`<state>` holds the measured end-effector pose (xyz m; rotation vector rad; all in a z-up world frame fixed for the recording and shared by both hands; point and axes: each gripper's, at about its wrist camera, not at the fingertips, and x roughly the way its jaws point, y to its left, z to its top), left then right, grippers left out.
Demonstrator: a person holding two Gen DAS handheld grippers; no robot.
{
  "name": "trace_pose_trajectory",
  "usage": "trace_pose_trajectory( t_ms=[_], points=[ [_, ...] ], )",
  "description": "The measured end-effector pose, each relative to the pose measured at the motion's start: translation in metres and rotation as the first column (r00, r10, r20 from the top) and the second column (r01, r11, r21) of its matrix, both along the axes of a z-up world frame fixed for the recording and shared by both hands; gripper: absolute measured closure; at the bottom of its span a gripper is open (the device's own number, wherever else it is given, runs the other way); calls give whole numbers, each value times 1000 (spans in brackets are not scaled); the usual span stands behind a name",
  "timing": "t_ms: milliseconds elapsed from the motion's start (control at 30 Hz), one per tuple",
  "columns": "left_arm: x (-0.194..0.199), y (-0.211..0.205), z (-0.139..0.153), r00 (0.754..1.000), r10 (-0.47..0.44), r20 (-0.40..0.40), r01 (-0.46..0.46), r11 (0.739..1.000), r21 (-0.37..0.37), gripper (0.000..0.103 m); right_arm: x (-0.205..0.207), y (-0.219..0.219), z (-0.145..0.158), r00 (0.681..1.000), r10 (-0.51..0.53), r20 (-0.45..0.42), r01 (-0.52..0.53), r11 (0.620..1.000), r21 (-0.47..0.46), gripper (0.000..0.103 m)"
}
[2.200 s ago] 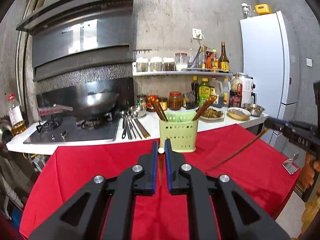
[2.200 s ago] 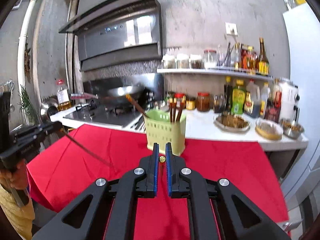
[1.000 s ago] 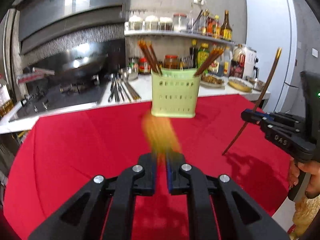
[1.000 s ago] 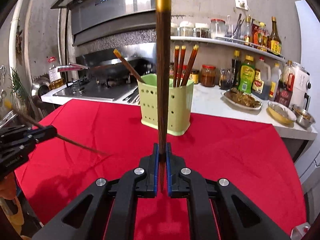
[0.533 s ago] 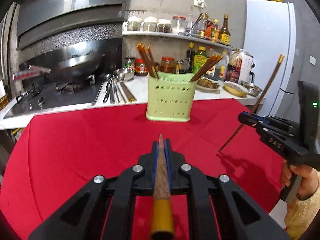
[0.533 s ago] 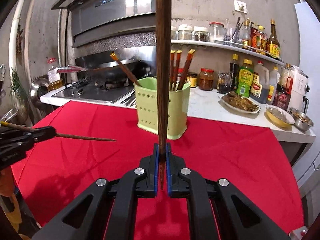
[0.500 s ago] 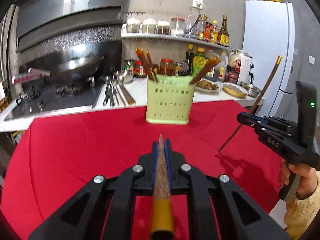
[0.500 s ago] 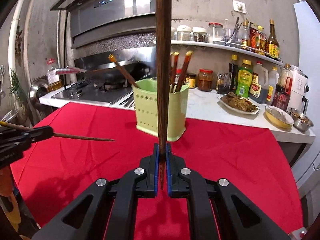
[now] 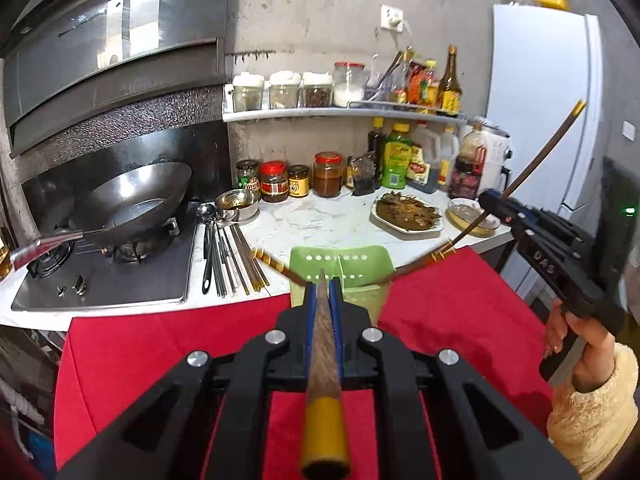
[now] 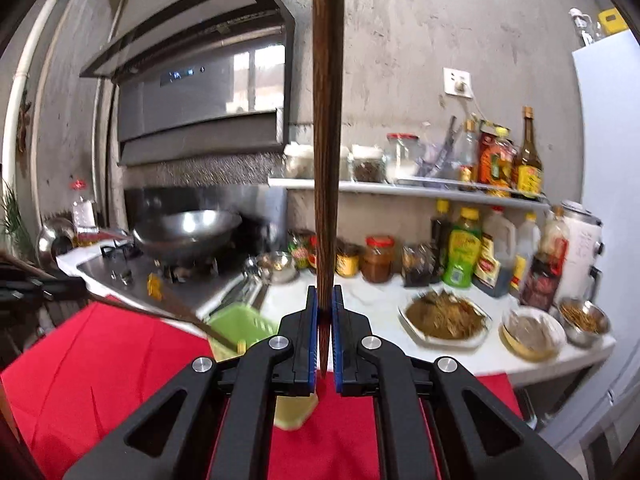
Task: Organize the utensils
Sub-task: 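Carry the left chopstick over the green holder while the right gripper carries its chopstick there, then lower the left chopstick into the green holder and open while the right gripper does the same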
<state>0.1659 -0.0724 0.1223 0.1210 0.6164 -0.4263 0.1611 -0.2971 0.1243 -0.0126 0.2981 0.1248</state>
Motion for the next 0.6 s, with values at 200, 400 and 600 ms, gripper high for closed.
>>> trace_pose_trajectory(
  t_ms=[200, 400, 600],
  points=[
    [44, -26, -23, 997, -25, -75, 29, 998, 62, 96, 41, 10, -5, 997, 74, -25, -74, 997, 11, 96],
    [77, -38, -41, 989, -36, -143, 50, 995, 92, 96, 78, 19, -29, 982, 134, -135, -133, 991, 20, 96],
    [92, -38, -49, 988, -36, -152, 48, 996, 76, 96, 92, 24, -45, 967, 166, -192, -164, 986, 26, 91]
  ],
)
